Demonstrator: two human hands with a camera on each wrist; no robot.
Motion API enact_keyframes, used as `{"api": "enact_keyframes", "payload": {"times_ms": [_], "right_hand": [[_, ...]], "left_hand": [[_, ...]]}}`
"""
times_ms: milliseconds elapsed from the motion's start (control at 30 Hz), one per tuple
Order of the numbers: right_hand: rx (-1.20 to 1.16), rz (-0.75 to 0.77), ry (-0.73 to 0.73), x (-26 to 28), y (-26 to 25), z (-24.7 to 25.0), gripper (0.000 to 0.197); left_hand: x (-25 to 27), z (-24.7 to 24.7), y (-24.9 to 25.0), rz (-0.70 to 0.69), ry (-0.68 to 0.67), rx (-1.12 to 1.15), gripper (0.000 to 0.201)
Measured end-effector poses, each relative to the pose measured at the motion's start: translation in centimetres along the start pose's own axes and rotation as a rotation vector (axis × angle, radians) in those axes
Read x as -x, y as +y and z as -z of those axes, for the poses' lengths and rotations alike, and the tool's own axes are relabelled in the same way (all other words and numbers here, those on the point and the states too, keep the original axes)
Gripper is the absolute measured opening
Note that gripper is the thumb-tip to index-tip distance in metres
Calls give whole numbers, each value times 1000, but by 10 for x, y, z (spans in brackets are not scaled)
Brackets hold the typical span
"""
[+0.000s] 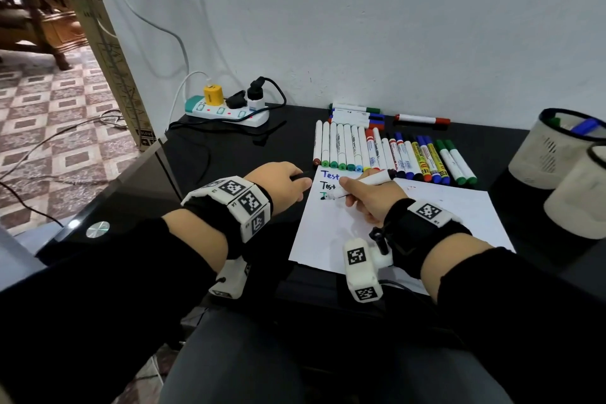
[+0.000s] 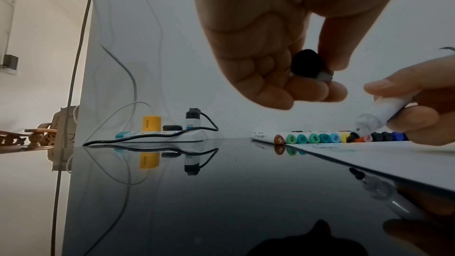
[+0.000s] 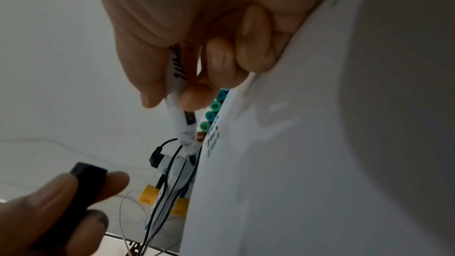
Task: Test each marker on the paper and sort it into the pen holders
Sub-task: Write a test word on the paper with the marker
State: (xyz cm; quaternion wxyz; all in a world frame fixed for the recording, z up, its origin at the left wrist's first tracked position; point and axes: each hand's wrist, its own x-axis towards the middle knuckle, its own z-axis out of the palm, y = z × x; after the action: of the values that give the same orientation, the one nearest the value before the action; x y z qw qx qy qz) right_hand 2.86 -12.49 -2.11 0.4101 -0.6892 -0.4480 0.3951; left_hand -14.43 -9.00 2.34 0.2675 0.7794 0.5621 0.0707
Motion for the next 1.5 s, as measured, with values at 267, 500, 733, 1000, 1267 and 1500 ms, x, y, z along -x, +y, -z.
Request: {"api": "enact_keyframes", "payload": {"times_ms": [267,500,733,1000,1267,1500], "right_hand": [[-24,60,4,-9,1,-6,29],[110,108,9,-15,8,-6,28],[119,134,19,-15,10,-6,31],[107,110,59,-15,11,-6,28],[142,103,48,-12,9,-7,30],[92,90,70,-11,9,-5,31]], "left_hand": [[0,1,1,-11,8,21,27],[-3,0,0,-13,9,26,27],[-4,-1,0,-26,14,33,25],[-5,-2,0,-22,4,20,28],[-7,-3,0,-14,-1,46,25],[-8,-3,0,-7,-1,60,24]]}}
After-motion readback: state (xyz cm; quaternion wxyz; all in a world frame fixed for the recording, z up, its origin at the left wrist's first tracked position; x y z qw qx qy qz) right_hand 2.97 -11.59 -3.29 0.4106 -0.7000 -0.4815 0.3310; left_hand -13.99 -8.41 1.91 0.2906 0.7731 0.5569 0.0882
